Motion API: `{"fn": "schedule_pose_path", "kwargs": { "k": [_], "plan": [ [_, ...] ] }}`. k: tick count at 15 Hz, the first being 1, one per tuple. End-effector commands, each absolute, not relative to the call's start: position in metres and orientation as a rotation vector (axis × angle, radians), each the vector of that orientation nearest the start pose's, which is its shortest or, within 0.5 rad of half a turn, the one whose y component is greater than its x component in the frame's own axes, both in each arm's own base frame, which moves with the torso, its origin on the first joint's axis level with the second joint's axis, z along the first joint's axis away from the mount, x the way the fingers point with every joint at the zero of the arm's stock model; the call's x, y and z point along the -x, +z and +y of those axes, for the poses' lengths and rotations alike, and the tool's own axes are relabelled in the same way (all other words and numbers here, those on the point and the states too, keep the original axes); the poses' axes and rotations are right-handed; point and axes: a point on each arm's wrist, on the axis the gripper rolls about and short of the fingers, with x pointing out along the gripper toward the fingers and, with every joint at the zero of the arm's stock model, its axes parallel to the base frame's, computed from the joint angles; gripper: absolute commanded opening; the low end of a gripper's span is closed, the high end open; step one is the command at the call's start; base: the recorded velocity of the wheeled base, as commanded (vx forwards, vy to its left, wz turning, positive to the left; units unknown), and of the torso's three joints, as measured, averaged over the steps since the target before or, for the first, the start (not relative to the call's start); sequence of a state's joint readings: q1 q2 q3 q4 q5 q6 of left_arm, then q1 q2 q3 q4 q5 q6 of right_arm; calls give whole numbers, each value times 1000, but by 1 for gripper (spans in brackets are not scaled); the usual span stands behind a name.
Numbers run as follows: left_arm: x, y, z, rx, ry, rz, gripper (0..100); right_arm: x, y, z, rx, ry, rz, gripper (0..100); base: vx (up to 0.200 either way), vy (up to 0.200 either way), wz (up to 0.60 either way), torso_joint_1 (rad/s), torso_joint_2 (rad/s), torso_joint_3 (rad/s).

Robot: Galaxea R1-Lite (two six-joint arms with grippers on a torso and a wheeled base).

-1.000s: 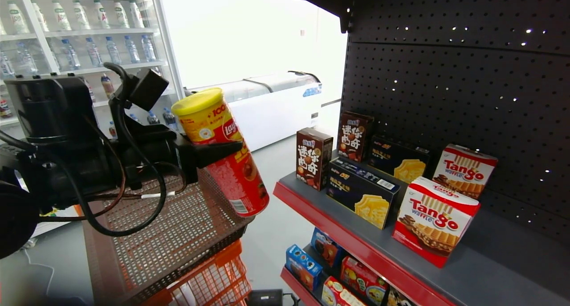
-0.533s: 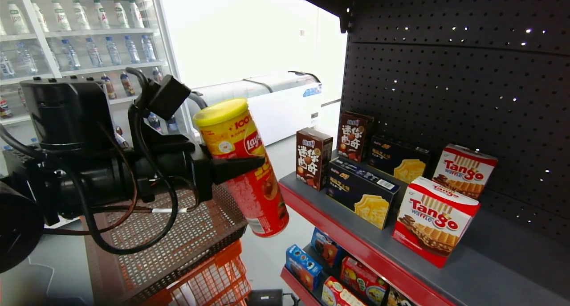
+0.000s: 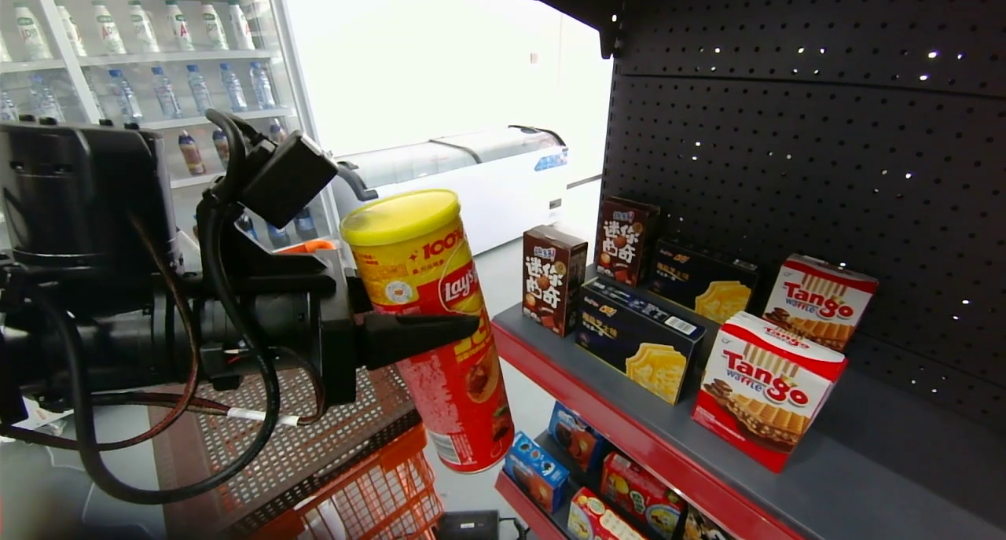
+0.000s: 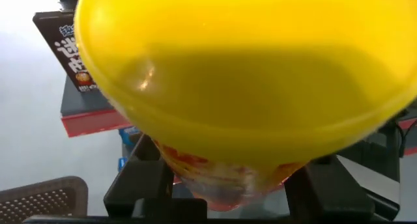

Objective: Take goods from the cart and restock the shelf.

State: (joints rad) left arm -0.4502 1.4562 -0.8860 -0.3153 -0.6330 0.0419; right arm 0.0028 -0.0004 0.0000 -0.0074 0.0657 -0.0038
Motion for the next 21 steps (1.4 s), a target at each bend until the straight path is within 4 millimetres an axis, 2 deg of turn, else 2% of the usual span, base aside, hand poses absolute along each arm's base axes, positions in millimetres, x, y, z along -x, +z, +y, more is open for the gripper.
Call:
{"fn": "schedule_pose_path", "kwargs": {
  "k": [1,7,21],
  "plan": [
    [-217,244,-120,-15,-1086,238,0,23,76,1,5,69,-8,100,0,0,0,0,0,0],
    [-216,243,-124,-35,-1147,225,0,23,76,1,8,69,-8,100,0,0,0,0,0,0],
    [-217,239,-127,-37,-1158,233,0,23,76,1,8,71,-8,100,0,0,0,0,0,0]
  ]
}}
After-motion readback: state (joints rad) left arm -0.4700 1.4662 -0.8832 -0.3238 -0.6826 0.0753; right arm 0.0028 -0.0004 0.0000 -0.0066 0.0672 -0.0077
